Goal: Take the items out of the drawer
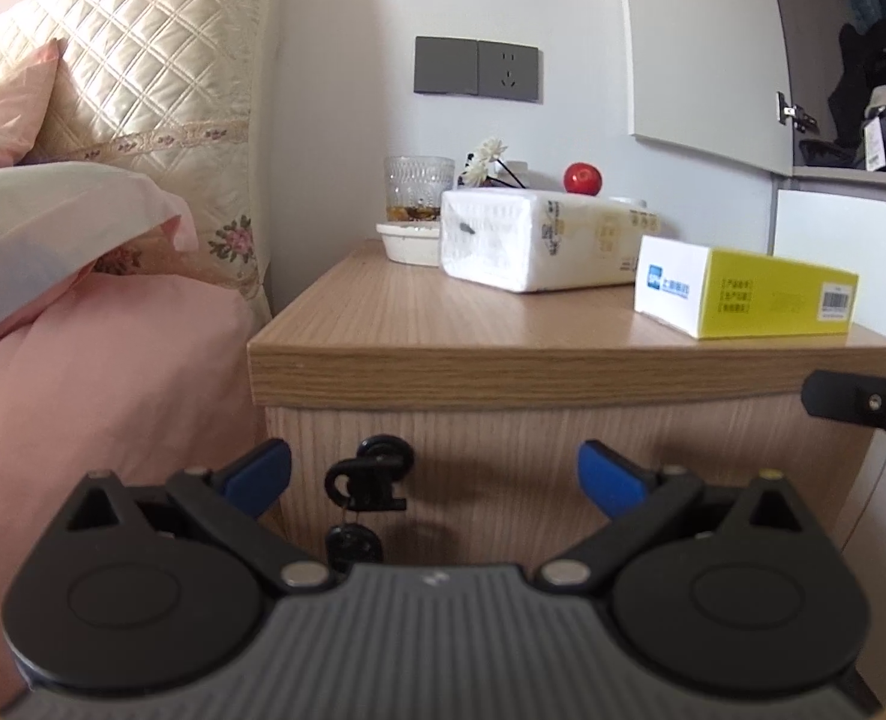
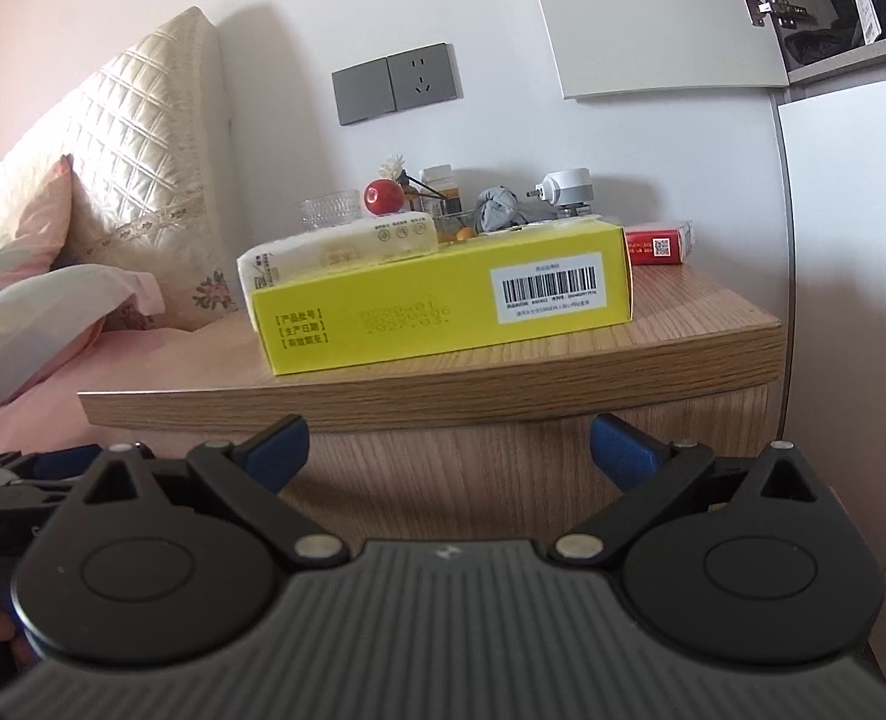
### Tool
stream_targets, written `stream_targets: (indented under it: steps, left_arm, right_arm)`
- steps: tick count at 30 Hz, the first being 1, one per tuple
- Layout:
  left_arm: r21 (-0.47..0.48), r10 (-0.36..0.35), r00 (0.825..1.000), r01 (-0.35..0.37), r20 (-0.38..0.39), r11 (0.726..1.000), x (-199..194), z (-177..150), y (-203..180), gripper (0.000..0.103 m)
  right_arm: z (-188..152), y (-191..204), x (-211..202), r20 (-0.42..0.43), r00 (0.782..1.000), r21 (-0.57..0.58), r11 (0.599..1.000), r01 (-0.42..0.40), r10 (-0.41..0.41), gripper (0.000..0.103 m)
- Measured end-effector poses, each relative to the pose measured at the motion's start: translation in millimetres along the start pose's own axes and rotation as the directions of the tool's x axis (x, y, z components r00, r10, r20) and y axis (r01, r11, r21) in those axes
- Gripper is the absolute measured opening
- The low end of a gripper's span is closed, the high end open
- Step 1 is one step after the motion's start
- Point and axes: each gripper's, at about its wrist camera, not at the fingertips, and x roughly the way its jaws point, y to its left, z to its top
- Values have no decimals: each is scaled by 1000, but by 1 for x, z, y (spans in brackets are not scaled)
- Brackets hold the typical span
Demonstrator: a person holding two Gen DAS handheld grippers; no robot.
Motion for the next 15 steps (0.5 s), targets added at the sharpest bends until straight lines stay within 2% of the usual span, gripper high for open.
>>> stream_targets:
  steps: [7,15]
  left_arm:
    - [30,-3,999,1,52,1000,-29,4,-8,103]
    - [14,38,995,-40,91,999,-66,6,-13,103]
  right_arm:
    - [4,0,-15,21,999,-18,1000,25,-24,102]
    - [8,6,-43,38,999,-26,999,26,-25,102]
